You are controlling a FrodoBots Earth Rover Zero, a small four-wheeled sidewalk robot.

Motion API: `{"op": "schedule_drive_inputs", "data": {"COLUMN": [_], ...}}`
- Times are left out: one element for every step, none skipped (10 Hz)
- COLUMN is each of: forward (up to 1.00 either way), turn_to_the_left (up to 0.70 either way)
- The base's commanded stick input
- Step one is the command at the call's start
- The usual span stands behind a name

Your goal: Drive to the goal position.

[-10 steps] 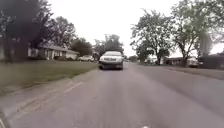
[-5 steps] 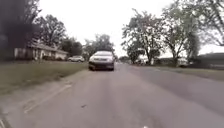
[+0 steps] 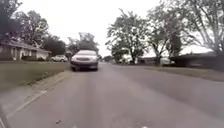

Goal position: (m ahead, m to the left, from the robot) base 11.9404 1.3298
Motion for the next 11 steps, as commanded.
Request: {"op": "schedule_drive_inputs", "data": {"forward": [0.7,0.7,0.7,0.7,0.7,0.7,0.7,0.7,0.7,0.7,0.7], "turn_to_the_left": [-0.02,-0.02,-0.02,-0.02,-0.02,-0.02,-0.02,-0.02,-0.02,-0.02,-0.02]}}
